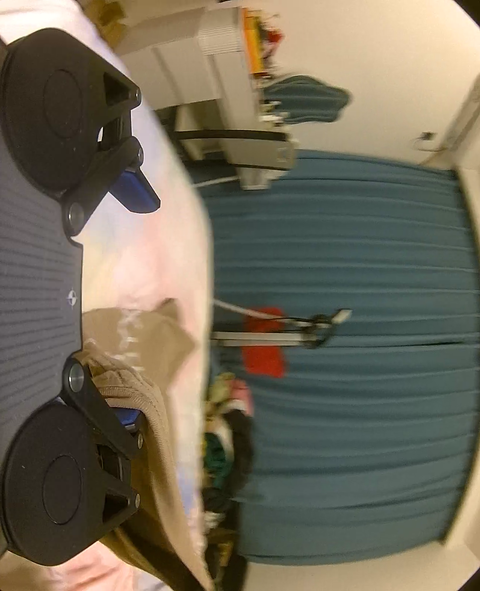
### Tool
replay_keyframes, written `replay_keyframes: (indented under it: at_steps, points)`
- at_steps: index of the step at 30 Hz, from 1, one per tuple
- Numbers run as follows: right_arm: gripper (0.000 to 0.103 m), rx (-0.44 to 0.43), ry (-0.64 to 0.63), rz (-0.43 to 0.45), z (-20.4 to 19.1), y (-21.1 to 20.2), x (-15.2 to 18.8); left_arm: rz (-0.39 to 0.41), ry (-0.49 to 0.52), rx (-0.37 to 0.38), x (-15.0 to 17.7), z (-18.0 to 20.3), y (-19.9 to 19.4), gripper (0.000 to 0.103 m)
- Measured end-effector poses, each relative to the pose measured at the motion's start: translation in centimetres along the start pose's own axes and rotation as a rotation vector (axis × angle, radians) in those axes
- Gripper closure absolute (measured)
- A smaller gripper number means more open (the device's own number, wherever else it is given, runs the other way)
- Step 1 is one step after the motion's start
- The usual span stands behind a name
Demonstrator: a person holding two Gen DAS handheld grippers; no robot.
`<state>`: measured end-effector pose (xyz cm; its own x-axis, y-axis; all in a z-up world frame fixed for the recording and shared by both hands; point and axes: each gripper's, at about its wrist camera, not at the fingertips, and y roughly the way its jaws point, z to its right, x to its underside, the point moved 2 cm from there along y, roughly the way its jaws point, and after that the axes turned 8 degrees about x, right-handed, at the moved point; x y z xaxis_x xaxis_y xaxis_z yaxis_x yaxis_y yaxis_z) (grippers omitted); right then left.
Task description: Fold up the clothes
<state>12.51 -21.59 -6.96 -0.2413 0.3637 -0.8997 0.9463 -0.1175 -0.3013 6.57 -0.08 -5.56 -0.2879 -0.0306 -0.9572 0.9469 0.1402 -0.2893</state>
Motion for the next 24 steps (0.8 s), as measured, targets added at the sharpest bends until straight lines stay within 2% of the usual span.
replay_keyframes:
  at_steps: [4, 7, 11, 16, 20, 24]
  points:
    - [0.01, 0.035, -0.049, 0.038, -0.4, -0.6, 0.1, -0.138, -0.003, -0.059, 1.2, -0.7, 2.2, 0.003]
    - [0.01, 0.06, -0.086, 0.02, -0.4, -0.3, 0.5, -0.195, -0.027, -0.078, 2.0, -1.8, 3.0, 0.003]
    - [0.01, 0.138, -0.191, -0.046, -0.8, 0.7, 1.7, -0.162, -0.037, -0.125, 1.9, -2.8, 2.5, 0.003]
    - [0.01, 0.161, -0.243, -0.111, -0.8, 1.4, 3.1, -0.067, -0.081, -0.135, 0.6, -3.7, 0.8, 0.003]
    - [0.01, 0.18, -0.28, -0.078, -1.3, 0.8, 3.5, -0.015, -0.095, -0.137, -0.3, -3.7, -0.3, 0.003]
    - [0.01, 0.187, -0.263, 0.006, -1.4, -0.8, 2.7, 0.039, -0.131, -0.119, -1.2, -4.2, -1.7, 0.003]
